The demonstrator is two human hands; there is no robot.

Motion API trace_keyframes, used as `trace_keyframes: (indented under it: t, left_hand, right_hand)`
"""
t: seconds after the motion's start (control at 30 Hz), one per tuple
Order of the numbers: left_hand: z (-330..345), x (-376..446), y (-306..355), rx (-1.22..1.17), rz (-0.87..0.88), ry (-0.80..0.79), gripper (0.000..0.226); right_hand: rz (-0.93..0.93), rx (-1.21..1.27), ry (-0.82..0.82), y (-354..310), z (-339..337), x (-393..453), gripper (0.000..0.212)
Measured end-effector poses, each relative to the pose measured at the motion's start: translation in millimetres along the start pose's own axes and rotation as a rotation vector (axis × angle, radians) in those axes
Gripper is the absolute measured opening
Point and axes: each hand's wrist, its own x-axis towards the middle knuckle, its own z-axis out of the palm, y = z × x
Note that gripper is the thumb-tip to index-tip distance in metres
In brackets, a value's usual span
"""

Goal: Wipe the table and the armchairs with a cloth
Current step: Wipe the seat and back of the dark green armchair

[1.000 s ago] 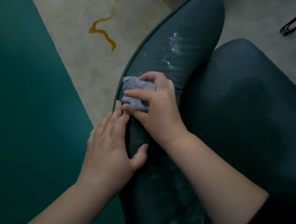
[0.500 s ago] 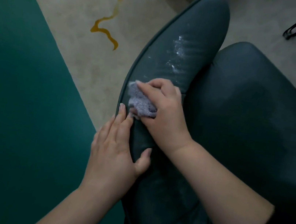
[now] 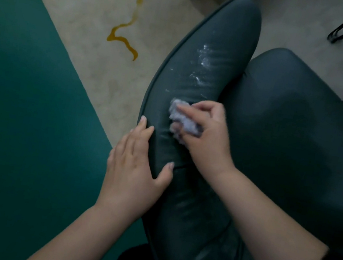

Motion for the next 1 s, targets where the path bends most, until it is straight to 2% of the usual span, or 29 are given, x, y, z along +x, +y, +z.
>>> trace_keyframes:
  t: [0.1,0.27,0.37,0.47,0.57,0.67,0.77,0.83,0.9,1.0]
  left_hand:
    - [-2.4,14.4,-1.0,-0.030,0.008,0.006,0.080]
    - [-8.1,46.2,-9.1,-0.064,0.083,-0.021,0.078]
    - [-16.3,73.8,-13.9,-0.082,0.133,-0.001,0.077]
    - [-23.9,101.3,-18.0,-0.084,0.173,-0.007,0.074]
    - [-31.4,121.9,-24.1,-0.095,0.219,-0.066,0.069]
    - [-40.2,138.5,-31.5,-0.079,0.269,-0.148,0.072]
    - [-47.2,153.8,-35.2,-0.112,0.285,-0.232,0.069]
    - [-48.7,161.2,-36.5,-0.157,0.304,-0.253,0.067]
    - [-46.7,167.1,-35.5,-0.188,0.335,-0.247,0.071]
    - [-42.3,175.1,-33.8,-0.238,0.344,-0.245,0.077]
  right_hand:
    - [-0.009,-0.104,-0.021,17.4,-5.9,-8.4,0.039]
    - [0.247,-0.099,0.142,37.7,-36.1,-9.3,0.035]
    - [0.109,-0.061,0.232,15.1,-15.5,18.4,0.035]
    - [-0.073,-0.067,0.081,-12.2,15.4,49.7,0.036]
    - [-0.158,-0.295,-0.009,-9.4,23.9,55.5,0.035]
    - [-0.060,-0.251,0.100,2.9,16.1,49.7,0.037]
    - [0.158,-0.191,0.268,8.4,7.0,50.7,0.039]
    - [0.182,-0.163,0.373,2.3,10.3,60.6,0.033]
    - [0.074,-0.195,0.327,-10.2,23.8,77.5,0.030]
    - [-0.062,-0.369,0.130,-19.6,44.7,93.3,0.032]
